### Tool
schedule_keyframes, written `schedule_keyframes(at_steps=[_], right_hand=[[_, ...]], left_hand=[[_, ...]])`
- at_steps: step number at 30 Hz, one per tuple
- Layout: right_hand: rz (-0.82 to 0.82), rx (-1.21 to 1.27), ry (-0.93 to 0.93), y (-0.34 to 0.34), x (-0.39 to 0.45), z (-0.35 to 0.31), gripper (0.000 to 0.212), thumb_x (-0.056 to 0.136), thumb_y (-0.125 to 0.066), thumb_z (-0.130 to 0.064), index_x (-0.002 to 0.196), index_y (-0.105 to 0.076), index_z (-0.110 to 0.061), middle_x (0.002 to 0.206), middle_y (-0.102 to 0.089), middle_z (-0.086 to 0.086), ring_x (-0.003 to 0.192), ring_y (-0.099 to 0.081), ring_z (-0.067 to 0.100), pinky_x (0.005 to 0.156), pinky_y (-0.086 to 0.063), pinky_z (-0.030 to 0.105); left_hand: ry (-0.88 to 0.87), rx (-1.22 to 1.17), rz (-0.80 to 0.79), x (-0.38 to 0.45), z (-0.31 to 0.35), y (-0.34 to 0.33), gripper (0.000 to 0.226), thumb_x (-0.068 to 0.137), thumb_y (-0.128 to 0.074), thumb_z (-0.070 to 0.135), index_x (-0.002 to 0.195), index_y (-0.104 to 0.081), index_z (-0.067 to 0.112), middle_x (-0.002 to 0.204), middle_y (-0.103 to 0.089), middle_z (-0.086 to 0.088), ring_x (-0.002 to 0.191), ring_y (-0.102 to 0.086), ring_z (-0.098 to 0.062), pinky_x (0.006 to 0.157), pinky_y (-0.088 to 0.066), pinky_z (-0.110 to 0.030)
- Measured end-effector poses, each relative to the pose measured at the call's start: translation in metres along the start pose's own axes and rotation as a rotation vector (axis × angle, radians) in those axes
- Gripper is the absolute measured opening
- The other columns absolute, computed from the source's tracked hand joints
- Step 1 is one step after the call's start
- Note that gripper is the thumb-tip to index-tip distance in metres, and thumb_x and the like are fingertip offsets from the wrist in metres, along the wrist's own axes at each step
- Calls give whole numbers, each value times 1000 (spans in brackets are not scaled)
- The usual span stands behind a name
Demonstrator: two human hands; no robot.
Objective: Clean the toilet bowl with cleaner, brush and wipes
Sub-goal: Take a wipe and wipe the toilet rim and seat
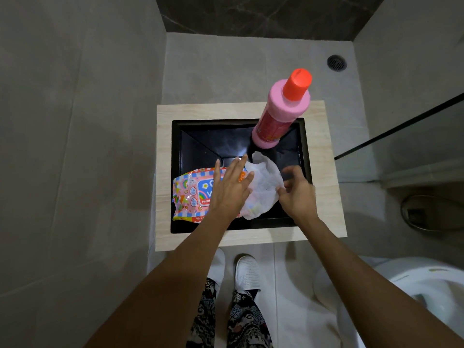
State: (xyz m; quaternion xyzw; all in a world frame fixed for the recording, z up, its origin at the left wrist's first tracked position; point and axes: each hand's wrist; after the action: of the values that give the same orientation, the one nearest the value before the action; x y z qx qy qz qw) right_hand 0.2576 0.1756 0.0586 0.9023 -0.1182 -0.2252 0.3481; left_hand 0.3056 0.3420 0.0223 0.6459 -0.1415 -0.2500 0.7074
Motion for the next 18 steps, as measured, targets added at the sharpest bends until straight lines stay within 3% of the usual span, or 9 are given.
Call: schedule_keyframes(at_steps=[2,6,9,13,18], right_hand=[[-46,-68,78,0,0,1,34,83,-56,-22,117,-57,-20,76,-68,8,67,-63,25,66,-54,34],[-59,-314,192,-6,3,7,50,74,-43,-20,117,-69,-24,82,-72,12,77,-64,36,88,-49,45],[-110,-418,173,-12,10,10,32,89,-54,-26,116,-70,-21,90,-70,14,90,-63,36,95,-42,43],[-220,-433,77,-18,18,11,44,84,-68,-44,118,-68,-16,109,-68,11,103,-61,28,100,-40,42],[-18,-453,213,-16,14,14,11,82,-70,-12,93,-73,-12,86,-71,8,84,-64,27,102,-35,40]], left_hand=[[-6,-2,58,0,-2,-3,33,82,-70,34,114,-67,25,150,-36,-11,137,-36,-26,112,-9,-60],[-18,-8,155,3,-5,-2,22,69,-82,29,89,-76,23,140,-50,-12,126,-51,-27,108,-21,-61],[-29,-34,215,2,-8,-1,7,71,-81,30,73,-77,24,139,-51,-10,126,-51,-27,108,-18,-59],[-38,-64,287,-1,-11,-4,9,72,-81,28,71,-77,21,136,-54,-12,122,-54,-28,106,-16,-61],[-26,-174,368,-8,-14,5,5,73,-80,22,74,-76,18,137,-53,-12,122,-54,-27,107,-19,-62]])
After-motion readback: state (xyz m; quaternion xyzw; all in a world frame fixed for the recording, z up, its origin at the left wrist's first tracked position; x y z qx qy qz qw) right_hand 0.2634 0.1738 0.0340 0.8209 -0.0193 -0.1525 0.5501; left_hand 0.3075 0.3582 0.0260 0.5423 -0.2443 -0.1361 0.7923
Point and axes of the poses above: each hand's wrist, its own x-axis towards the middle knuckle, its own y-axis out of the back of the hand, z = x × y
